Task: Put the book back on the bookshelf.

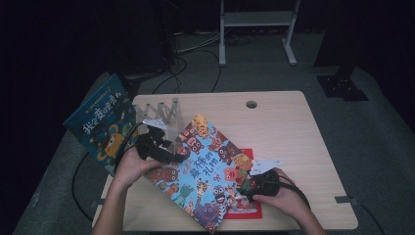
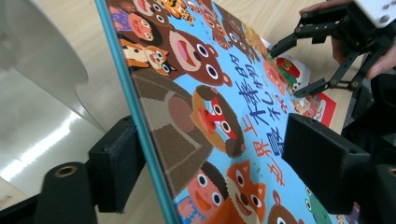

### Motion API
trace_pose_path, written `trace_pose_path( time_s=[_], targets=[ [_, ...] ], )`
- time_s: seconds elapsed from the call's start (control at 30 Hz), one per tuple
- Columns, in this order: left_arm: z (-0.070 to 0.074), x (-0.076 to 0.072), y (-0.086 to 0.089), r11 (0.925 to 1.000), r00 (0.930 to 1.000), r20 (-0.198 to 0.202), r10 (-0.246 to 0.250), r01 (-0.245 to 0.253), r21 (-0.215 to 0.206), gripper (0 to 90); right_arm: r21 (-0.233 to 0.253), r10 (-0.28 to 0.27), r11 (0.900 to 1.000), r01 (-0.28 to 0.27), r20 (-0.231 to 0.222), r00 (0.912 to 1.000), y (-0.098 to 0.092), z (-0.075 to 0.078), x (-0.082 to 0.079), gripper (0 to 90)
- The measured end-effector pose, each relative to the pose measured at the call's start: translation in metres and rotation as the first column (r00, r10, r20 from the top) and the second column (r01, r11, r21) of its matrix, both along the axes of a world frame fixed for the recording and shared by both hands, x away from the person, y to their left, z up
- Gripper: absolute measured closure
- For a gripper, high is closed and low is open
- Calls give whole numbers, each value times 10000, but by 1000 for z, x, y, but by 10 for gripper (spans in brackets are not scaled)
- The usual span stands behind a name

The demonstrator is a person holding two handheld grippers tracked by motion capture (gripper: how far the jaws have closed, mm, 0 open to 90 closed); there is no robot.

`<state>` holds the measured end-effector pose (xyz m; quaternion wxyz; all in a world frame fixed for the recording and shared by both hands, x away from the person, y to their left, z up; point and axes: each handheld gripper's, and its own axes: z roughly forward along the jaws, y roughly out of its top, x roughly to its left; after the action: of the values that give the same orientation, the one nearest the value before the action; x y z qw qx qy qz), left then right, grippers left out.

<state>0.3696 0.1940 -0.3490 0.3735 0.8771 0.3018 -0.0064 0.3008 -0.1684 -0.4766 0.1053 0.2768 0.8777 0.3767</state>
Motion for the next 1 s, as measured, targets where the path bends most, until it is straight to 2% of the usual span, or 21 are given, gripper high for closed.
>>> trace_pose_path(
  time_s=[0.07, 0.27, 0.33, 0.47, 0.5, 0.57, 0.77, 1.0],
  targets=[
    [7, 1, -2, 9999, 9999, 95, -68, 68, 76, 254, 24, -89, 10000, 89, 65, 9999, 3, 0, 0, 227],
    [25, 1, -9, 9988, 9984, 318, -477, 479, -67, 356, 64, -235, 9997, 235, 42, 9997, 9, 0, 0, 226],
    [30, 3, -12, 9977, 9974, 261, -668, 671, -87, 406, 78, -285, 9996, 285, 74, 9996, 11, -1, 0, 226],
    [40, 4, -18, 9962, 9955, 420, -852, 845, 200, 494, 164, -371, 9992, 368, 168, 9992, 18, -1, 0, 226],
    [42, 5, -19, 9963, 9957, 401, -840, 833, 187, 511, 183, -410, 9990, 408, 139, 9991, 19, -1, -1, 226],
    [46, 7, -20, 9965, 9964, 455, -721, 701, 459, 540, 239, -513, 9984, 509, 178, 9985, 23, -2, -1, 226],
    [58, 12, -23, 9962, 9976, 177, -662, 651, 577, 593, 358, -809, 9961, 802, 163, 9966, 33, -2, -1, 228],
    [66, 16, -31, 9930, 9966, -30, -820, 819, 854, 616, 290, -956, 9951, 950, 212, 9952, 39, -2, 1, 227]
  ],
)
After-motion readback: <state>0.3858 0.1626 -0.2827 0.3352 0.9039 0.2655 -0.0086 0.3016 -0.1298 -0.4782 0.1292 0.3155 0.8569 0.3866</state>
